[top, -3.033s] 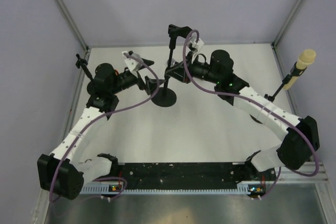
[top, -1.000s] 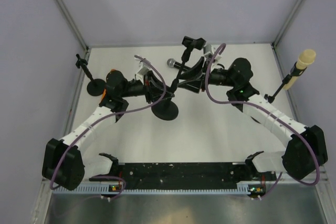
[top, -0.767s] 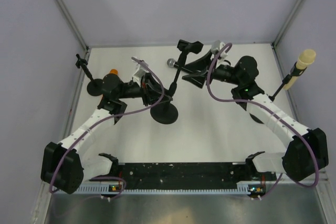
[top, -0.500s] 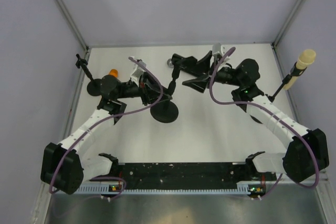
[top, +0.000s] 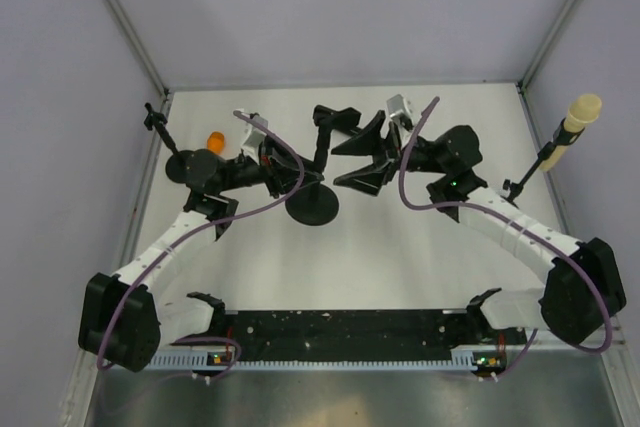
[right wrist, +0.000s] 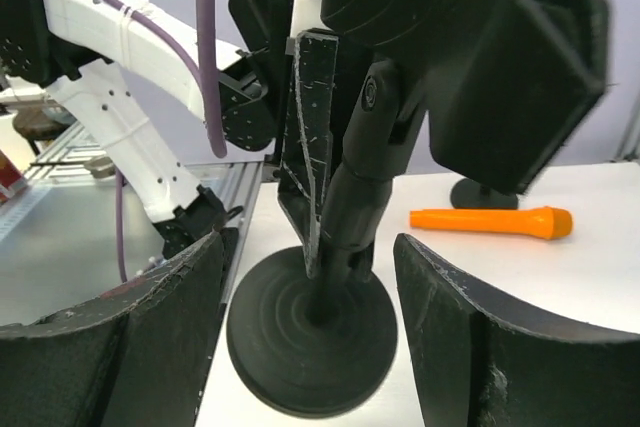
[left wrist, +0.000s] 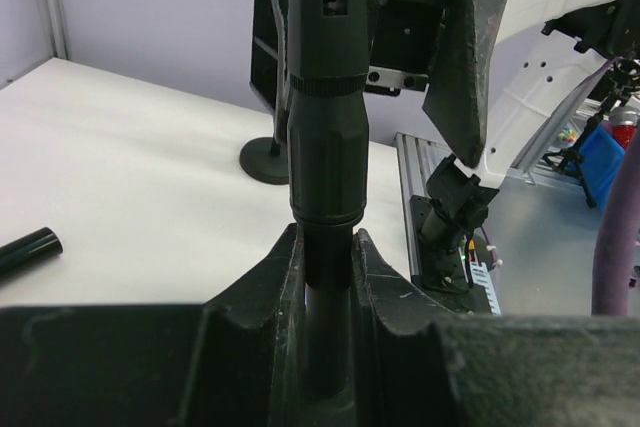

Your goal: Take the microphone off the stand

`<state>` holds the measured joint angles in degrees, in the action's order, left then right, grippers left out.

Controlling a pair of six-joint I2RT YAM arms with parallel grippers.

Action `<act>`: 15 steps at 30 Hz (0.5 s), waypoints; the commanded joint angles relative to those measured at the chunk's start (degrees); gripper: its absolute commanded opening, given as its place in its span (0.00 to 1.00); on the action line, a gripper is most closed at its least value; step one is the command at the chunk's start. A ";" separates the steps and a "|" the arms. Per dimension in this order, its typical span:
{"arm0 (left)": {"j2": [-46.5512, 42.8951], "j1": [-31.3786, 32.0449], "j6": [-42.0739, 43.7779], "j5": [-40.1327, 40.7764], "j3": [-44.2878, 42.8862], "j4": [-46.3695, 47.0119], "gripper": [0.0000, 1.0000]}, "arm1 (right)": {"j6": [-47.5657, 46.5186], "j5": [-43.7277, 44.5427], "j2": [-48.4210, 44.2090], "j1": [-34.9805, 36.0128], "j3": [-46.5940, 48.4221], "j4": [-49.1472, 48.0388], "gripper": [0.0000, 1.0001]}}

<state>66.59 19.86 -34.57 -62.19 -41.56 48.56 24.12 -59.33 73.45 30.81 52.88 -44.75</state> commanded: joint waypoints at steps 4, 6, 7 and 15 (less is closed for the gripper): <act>-1.99 -0.26 0.20 1.55 -0.63 5.85 0.00 | 8.48 7.03 5.99 3.29 3.89 -7.19 0.67; -1.90 -0.34 0.46 1.29 -0.54 5.85 0.00 | 10.41 6.86 8.10 3.38 4.95 -8.68 0.65; -1.90 -0.26 0.64 1.29 -0.45 5.50 0.00 | 11.73 6.42 9.07 3.56 5.30 -10.08 0.63; -1.46 -0.34 1.96 1.55 0.08 3.92 0.00 | 17.72 4.84 12.60 4.35 5.57 -20.02 0.59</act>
<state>66.59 19.77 -33.50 -62.04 -41.25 48.84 38.39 -54.06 86.08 34.41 55.59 -56.36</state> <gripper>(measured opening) 0.225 0.593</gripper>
